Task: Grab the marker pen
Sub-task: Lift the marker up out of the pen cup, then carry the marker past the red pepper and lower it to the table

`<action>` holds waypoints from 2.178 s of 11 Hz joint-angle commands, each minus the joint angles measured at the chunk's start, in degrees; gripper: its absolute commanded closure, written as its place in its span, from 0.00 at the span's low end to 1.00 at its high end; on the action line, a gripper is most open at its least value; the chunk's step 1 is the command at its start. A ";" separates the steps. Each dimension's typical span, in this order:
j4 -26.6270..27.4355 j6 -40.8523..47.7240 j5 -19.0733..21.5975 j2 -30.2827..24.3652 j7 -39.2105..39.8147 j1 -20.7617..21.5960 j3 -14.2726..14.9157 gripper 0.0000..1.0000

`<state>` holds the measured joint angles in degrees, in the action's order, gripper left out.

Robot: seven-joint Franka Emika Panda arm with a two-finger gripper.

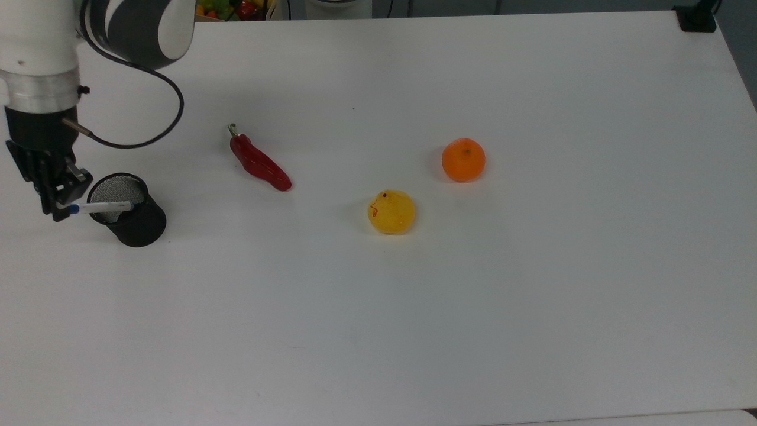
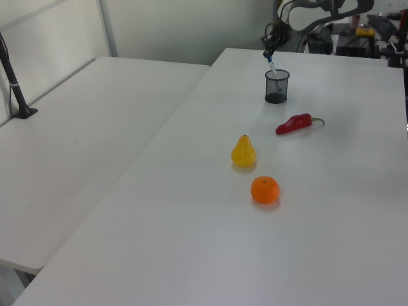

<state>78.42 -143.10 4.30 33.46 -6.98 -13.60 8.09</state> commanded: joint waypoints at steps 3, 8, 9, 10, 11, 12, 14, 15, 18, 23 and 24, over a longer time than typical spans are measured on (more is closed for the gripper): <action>0.95 4.74 4.56 -8.22 -0.75 -1.69 0.44 1.00; 2.96 18.70 12.39 -16.91 -0.75 0.85 0.61 1.00; 4.71 20.56 12.40 -18.50 -0.75 2.25 0.61 1.00; 5.95 22.67 12.40 -19.65 -0.58 3.83 0.61 1.00; 6.57 25.21 12.40 -20.35 -0.14 5.33 0.52 1.00; 6.57 28.37 12.40 -20.45 0.30 7.17 0.61 1.00; 7.27 31.29 12.22 -20.71 2.05 9.63 0.61 1.00; 7.71 32.61 11.96 -20.97 3.10 10.43 0.61 1.00; 8.16 37.61 11.43 -20.98 6.79 12.89 0.79 1.00; 8.24 45.09 8.10 -19.48 13.13 17.55 1.05 1.00; 8.24 46.32 7.13 -18.52 14.00 18.52 1.05 1.00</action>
<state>85.13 -99.36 13.56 14.99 4.05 2.15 7.98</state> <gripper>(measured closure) 0.819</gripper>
